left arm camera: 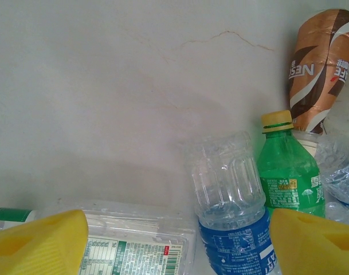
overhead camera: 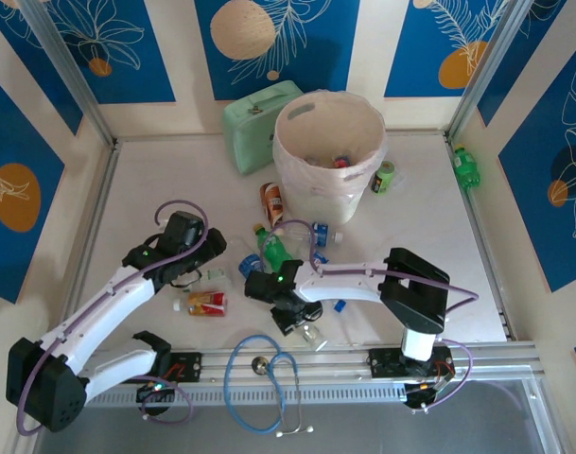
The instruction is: Put the plastic bottles in the bin
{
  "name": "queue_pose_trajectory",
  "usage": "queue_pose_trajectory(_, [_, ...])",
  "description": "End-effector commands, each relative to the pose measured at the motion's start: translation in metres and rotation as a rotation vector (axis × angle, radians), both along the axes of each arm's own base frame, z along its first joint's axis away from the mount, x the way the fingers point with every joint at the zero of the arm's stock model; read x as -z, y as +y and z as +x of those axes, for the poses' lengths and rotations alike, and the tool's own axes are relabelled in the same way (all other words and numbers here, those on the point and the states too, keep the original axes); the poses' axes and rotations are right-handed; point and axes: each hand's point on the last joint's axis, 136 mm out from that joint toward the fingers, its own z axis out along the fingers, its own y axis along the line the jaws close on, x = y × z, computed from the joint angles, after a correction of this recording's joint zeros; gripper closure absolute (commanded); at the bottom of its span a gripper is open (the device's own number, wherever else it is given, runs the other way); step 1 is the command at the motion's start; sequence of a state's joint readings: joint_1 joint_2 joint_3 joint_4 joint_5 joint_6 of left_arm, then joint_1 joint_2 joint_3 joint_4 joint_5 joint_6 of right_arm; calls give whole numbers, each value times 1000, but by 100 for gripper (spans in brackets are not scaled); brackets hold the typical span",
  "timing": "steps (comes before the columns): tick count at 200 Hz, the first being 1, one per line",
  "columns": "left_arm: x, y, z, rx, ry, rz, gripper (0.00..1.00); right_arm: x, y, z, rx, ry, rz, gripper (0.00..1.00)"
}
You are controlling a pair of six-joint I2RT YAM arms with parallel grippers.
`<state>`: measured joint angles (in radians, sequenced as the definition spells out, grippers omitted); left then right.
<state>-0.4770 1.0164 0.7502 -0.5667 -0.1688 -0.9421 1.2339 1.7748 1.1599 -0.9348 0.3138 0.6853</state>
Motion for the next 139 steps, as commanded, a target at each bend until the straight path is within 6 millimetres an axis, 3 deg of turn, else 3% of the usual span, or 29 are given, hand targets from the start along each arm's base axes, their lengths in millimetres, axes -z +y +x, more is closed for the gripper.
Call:
queue_pose_trajectory(1, [3,8,-3,-31,16,21,17,-34,7,11,3,-93,60,54])
queue_pose_trajectory(46, [-3,9,-1,-37,16,25,17,-108,28,37,39,-260,251,56])
queue_pose_trajectory(84, [-10,15,-1,-49,2,45,17,-214,34,75,64,-457,456,57])
queue_pose_trajectory(112, [-12,12,1,-44,1,37,17,-293,23,109,106,-573,632,57])
queue_pose_trajectory(139, [-12,11,2,-43,2,35,17,-354,4,146,182,-670,767,57])
